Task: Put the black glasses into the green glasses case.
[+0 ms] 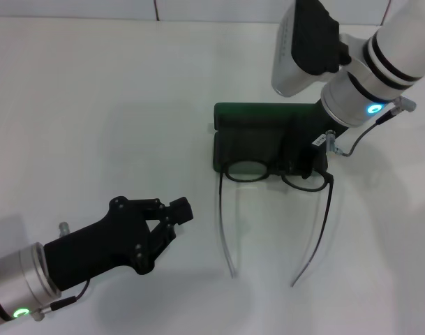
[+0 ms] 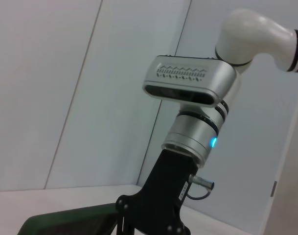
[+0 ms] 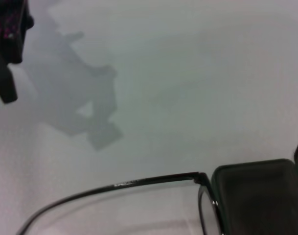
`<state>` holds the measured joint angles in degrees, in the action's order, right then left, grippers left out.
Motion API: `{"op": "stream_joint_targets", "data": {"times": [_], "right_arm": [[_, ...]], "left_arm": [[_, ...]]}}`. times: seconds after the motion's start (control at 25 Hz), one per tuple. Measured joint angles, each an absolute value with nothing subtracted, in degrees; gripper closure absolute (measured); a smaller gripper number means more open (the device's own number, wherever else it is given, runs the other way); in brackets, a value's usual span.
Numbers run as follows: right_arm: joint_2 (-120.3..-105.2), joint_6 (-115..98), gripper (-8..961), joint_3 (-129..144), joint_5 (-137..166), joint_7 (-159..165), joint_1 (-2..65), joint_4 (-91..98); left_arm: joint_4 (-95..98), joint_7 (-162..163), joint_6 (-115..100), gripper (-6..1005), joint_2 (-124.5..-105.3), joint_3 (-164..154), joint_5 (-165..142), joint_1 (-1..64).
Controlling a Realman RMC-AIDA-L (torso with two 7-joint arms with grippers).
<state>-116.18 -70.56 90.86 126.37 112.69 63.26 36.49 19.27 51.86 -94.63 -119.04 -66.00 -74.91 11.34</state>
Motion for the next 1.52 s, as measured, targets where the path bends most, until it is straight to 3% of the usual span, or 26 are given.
{"op": "stream_joint_targets", "data": {"times": [0.12,0.44,0.64,1.08,1.52], "right_arm": [[-116.19,-71.7,868,91.2,126.4,112.0,58.7,43.2],[-115.83,-79.9,913,83.9,117.4,106.9,38.4,67.9],[-115.68,-83.1,913,78.3,101.4,97.1,29.1,68.4],[-115.65,-86.0,913,72.9,87.1,85.9,29.1,54.5],[-115.75,-90.9,913,72.5,83.6,83.0,31.4,50.4]], "left_arm": [[19.2,51.9,-94.9,960,-118.89,-66.0,-74.9,11.3],[19.6,51.0,-102.1,961,-118.67,-66.0,-69.6,10.5],[19.8,52.2,-109.4,962,-119.38,-66.1,-68.9,15.3],[16.2,53.7,-111.5,967,-120.65,-71.5,-69.7,30.2],[13.8,52.7,-105.7,968,-120.72,-71.7,-66.9,30.8]]}}
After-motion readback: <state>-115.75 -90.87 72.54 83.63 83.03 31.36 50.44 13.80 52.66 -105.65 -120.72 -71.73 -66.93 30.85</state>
